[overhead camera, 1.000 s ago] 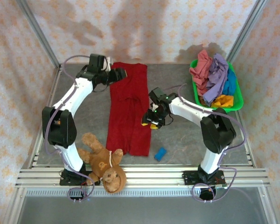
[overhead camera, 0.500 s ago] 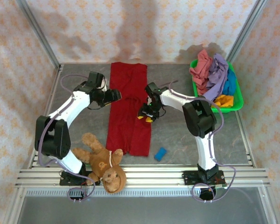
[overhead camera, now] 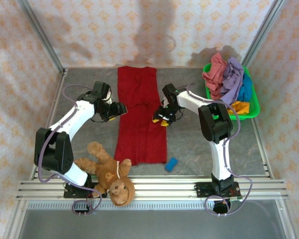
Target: Fold and stack the t-shirts
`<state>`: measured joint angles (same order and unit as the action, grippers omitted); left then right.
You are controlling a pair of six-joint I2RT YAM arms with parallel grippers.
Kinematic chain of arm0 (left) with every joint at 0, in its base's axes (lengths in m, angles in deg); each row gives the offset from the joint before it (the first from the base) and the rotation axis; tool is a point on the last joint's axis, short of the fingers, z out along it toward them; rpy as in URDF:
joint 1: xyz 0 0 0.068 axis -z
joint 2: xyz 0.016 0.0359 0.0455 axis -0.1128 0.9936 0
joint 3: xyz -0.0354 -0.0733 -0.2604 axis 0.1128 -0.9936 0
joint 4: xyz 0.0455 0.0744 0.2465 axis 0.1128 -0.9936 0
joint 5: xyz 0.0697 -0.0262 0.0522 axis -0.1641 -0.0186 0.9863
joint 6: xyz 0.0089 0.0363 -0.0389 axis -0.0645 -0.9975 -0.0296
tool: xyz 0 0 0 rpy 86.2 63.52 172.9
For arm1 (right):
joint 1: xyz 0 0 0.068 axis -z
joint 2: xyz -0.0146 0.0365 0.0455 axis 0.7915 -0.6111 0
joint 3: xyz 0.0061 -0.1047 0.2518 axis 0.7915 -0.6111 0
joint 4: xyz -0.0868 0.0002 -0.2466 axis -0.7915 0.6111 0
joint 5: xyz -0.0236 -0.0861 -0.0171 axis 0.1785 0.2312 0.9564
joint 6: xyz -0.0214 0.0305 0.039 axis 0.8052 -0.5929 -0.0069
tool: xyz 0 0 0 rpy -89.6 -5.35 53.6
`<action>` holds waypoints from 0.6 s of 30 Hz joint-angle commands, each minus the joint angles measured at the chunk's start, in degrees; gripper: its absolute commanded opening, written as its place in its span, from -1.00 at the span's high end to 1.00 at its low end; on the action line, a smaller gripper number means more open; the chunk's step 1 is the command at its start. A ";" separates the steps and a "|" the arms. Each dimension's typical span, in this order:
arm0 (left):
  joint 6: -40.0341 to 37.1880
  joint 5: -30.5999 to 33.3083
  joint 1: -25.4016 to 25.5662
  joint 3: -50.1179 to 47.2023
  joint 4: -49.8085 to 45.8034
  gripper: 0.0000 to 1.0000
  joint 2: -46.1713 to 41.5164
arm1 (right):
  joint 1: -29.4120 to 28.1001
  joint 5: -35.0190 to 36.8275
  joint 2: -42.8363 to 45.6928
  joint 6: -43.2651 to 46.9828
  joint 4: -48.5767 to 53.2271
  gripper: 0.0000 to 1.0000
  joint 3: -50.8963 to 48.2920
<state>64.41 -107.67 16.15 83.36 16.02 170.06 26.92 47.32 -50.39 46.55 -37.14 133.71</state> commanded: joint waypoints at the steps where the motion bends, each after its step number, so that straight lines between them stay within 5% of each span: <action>1: 0.47 1.65 0.95 -1.71 -4.06 -0.35 -2.12 | 1.30 5.10 -1.45 3.48 4.96 0.04 2.37; 8: 0.51 1.62 2.34 -4.08 -6.61 -0.29 -2.11 | 1.31 5.54 4.17 4.70 7.96 0.04 2.80; 18: 1.47 2.06 8.65 -5.67 -12.42 -0.15 -1.67 | 0.79 4.81 22.36 0.61 7.73 0.06 -17.60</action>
<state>64.65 -107.19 23.03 78.83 7.72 169.45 28.25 51.34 -31.49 48.80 -31.52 120.66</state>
